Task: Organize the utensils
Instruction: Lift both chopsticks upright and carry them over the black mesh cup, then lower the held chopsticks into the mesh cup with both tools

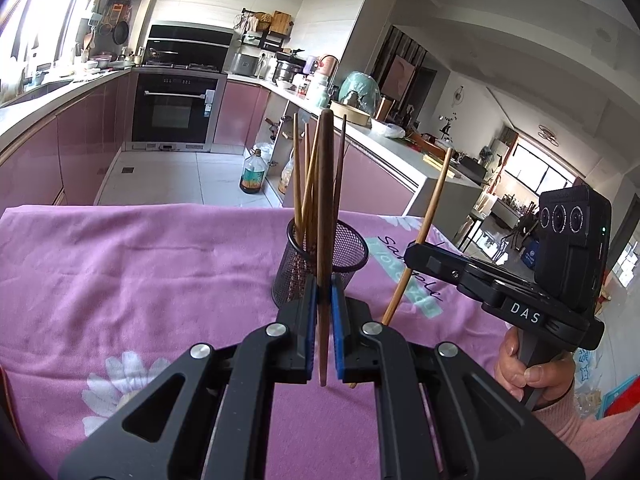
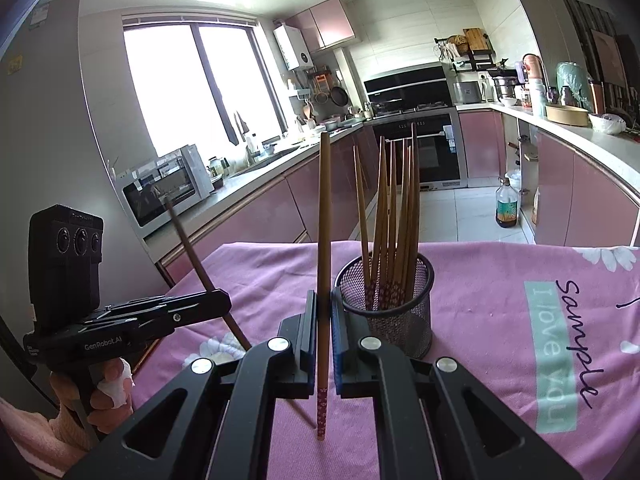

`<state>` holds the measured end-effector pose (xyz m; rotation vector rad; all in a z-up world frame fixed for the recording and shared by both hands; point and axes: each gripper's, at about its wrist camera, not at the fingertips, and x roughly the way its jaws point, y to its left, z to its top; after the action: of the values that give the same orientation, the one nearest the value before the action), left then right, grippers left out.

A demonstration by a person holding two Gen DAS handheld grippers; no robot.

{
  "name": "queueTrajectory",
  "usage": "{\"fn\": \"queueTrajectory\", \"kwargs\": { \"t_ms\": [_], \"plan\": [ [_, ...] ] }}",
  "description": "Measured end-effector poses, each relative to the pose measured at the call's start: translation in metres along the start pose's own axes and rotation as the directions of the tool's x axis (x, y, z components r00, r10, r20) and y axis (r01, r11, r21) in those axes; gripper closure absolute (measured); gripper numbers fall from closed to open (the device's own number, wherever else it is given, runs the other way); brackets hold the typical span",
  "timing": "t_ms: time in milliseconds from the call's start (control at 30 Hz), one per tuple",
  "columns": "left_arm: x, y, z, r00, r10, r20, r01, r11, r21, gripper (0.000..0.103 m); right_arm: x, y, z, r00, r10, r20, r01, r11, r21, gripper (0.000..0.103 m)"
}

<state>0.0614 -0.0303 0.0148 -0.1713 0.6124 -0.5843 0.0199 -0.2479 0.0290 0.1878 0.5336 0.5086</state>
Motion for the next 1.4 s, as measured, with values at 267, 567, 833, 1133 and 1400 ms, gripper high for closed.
{"fn": "queueTrajectory", "kwargs": {
  "t_ms": [267,567,833,1133,1400],
  "plan": [
    [0.005,0.000,0.005,1.000,-0.002,0.012,0.002,1.000,0.008,0.095,-0.001,0.000,0.003,1.000,-0.003,0.012,0.004,1.000,-0.008,0.098],
    [0.006,-0.004,0.008,1.000,0.002,0.018,-0.002,1.000,0.021,0.095,0.000,0.000,0.007,1.000,-0.005,0.017,0.005,1.000,-0.011,0.098],
    [0.005,-0.009,0.012,1.000,0.003,0.025,-0.004,0.999,0.035,0.095,-0.001,0.000,0.007,1.000,-0.007,0.019,0.007,1.000,-0.012,0.098],
    [0.004,-0.013,0.015,1.000,-0.002,0.029,0.000,0.999,0.047,0.095,0.000,0.000,0.009,1.000,-0.011,0.025,0.011,1.000,-0.010,0.098],
    [0.002,-0.016,0.020,0.999,-0.008,0.034,0.006,0.998,0.058,0.095,0.002,0.000,0.014,0.999,-0.015,0.029,0.015,1.000,-0.009,0.098]
  ]
}}
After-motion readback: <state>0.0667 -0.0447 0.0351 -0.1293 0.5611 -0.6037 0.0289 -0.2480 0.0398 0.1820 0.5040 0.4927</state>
